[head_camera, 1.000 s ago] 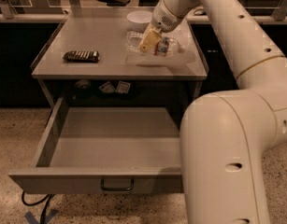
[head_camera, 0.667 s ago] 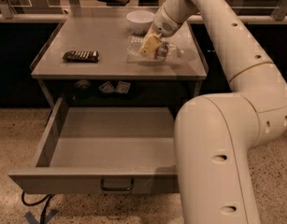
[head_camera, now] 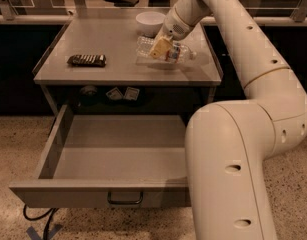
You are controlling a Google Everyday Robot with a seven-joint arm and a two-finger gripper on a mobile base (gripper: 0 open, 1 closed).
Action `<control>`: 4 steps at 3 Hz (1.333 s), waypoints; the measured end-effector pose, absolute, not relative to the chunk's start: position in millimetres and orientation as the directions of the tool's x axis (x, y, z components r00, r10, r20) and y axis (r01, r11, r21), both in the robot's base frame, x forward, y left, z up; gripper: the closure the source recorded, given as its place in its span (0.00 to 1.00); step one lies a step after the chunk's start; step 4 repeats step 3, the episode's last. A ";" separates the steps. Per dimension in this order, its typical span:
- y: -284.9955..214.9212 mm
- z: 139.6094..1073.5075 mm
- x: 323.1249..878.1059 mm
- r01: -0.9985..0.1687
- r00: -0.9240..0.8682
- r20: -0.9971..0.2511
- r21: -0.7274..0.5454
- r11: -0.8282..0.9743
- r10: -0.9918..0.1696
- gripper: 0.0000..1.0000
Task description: Pick water bottle from top drawer and place on counter
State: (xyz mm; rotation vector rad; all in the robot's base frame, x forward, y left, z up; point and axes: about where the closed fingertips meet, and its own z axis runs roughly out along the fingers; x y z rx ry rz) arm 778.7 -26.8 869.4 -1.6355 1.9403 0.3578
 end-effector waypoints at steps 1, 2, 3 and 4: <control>-26.8 869.3 778.7 -0.964 -0.089 -0.578 -0.155 0.216 -0.811 0.11; -26.8 869.3 778.8 -0.964 -0.089 -0.578 -0.155 0.216 -0.811 0.00; -26.8 869.3 778.8 -0.964 -0.089 -0.578 -0.155 0.216 -0.811 0.00; -26.8 869.3 778.8 -0.964 -0.089 -0.578 -0.155 0.216 -0.811 0.00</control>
Offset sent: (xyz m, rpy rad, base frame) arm 0.0000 0.0000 0.0000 0.0000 0.0000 0.0000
